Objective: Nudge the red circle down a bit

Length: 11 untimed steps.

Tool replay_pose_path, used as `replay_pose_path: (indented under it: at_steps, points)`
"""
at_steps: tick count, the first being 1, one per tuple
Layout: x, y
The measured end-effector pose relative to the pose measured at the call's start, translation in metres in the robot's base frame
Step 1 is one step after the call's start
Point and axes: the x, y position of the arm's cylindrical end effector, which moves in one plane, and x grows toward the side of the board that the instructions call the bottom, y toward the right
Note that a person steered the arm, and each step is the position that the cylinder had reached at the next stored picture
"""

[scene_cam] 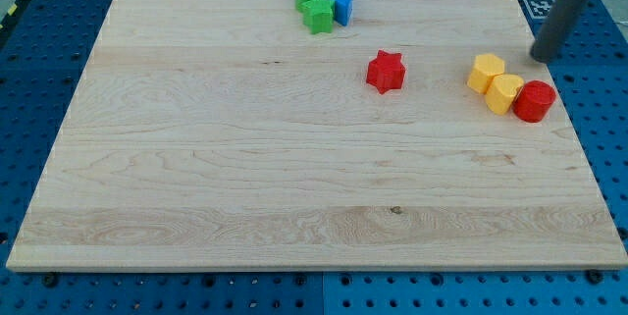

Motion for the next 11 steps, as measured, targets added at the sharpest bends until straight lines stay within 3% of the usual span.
replay_pose_path:
  at_steps: [1,3,6,11]
  points:
    - [0.002,0.033]
    - [0.003,0.034]
    - [0.026,-0.025]
    - [0.139,-0.048]
